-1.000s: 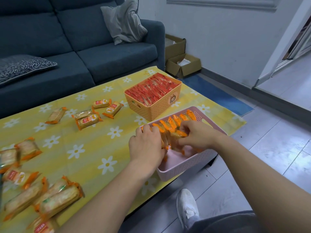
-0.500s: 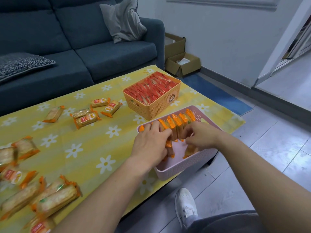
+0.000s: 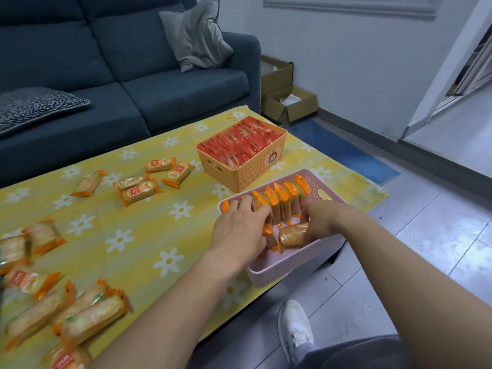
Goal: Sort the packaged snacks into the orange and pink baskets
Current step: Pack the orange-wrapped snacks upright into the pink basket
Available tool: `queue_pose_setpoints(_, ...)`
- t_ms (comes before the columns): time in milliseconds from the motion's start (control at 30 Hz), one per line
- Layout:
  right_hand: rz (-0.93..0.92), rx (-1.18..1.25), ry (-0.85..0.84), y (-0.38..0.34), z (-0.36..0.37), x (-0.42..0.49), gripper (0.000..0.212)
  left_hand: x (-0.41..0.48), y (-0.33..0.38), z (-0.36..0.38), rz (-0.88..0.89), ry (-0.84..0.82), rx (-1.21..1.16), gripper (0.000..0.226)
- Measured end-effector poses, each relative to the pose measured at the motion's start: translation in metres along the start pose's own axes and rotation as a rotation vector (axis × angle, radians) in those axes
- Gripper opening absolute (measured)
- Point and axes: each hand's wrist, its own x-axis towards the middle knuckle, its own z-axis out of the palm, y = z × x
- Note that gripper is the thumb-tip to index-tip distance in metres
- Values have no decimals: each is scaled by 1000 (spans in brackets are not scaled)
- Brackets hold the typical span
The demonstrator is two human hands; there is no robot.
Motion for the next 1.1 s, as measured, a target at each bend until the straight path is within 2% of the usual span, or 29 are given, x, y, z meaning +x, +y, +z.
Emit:
queue_pose_setpoints(100,-44,116,40,5,-4,-12,24,1,-2,2,-5,-4,-26,34)
queue_pose_setpoints(267,3,177,265,-3,5,-5,30,4,-1,4,-54,45,-127,36)
queue_pose_setpoints(400,-49,152,331,-31,22,4,40,6,-1,5,-41,134,-210,40)
queue_pose_setpoints(500,-91,156,301,-38,24,6,34,5,-3,5,-13,140,-246,43)
queue_pose_setpoints(600,-113,193,178,-33,21,0,30,5,-6,8,19,161,-197,26)
queue_pose_setpoints(700,-156,189,64,-24,22,-3,22,6,-7,10,26,141,-211,21)
queue_pose_setpoints(767,-151,146,44,-22,19,-6,29,6,-7,8,28,143,-223,22)
queue_pose_setpoints(933,-79,52,343,-36,-4,-19,11,-1,-16,-11,-27,233,-305,18)
queue_pose_setpoints(1000,-110,107,473,-57,-8,-30,18,-12,-27,-22,-86,237,-333,15)
queue_pose_setpoints(1100,-235,217,568,-104,-5,-51,24,-40,-57,-41,-218,228,-363,15)
